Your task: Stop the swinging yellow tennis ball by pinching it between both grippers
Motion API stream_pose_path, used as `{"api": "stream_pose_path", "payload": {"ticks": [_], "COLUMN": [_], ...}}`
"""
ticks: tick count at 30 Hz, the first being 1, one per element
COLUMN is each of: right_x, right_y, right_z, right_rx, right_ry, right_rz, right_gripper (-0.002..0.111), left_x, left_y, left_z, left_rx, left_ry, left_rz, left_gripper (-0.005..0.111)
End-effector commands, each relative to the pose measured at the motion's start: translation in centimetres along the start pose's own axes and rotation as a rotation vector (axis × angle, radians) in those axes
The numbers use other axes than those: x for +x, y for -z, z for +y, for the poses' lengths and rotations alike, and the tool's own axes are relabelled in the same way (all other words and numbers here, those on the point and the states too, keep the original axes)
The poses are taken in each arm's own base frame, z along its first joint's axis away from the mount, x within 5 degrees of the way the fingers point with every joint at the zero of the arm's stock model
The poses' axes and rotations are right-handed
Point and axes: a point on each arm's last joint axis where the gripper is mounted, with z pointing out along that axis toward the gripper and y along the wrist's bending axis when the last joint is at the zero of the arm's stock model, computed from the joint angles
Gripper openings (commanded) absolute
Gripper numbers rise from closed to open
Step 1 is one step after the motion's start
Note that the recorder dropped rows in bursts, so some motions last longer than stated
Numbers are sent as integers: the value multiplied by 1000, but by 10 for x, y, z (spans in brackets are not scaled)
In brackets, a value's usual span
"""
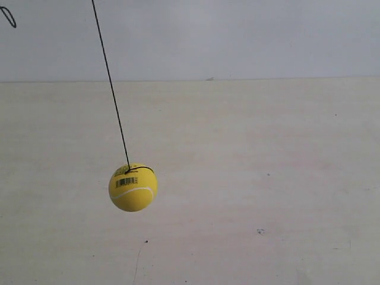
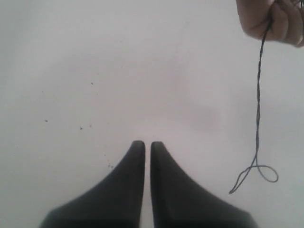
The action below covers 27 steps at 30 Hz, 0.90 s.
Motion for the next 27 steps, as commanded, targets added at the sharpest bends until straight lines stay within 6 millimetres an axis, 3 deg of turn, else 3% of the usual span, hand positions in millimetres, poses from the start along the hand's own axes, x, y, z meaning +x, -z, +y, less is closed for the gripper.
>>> {"api": "stream_pose_path", "payload": {"ticks": [1, 11, 19, 24, 27], "right_x": [1, 1, 1, 1, 1], "right_y": [1, 1, 1, 1, 1], "right_z": [0, 0, 0, 0, 0], "right_rx": [1, 1, 1, 1, 1], "right_ry": [3, 3, 5, 3, 3], "right_rz": [-2, -2, -2, -2, -2], "right_gripper": [0, 0, 0, 0, 0], "left_x": [12, 30, 39, 54, 55], "left_y": [2, 11, 16, 30, 31], "left_z": [9, 30, 34, 40, 40], "left_rx": [-91, -301, -331, -363, -366], "left_ry": [-70, -213, -267, -342, -336], "left_rz": [129, 370, 495, 739, 758], "left_gripper": [5, 5, 5, 5, 5]}}
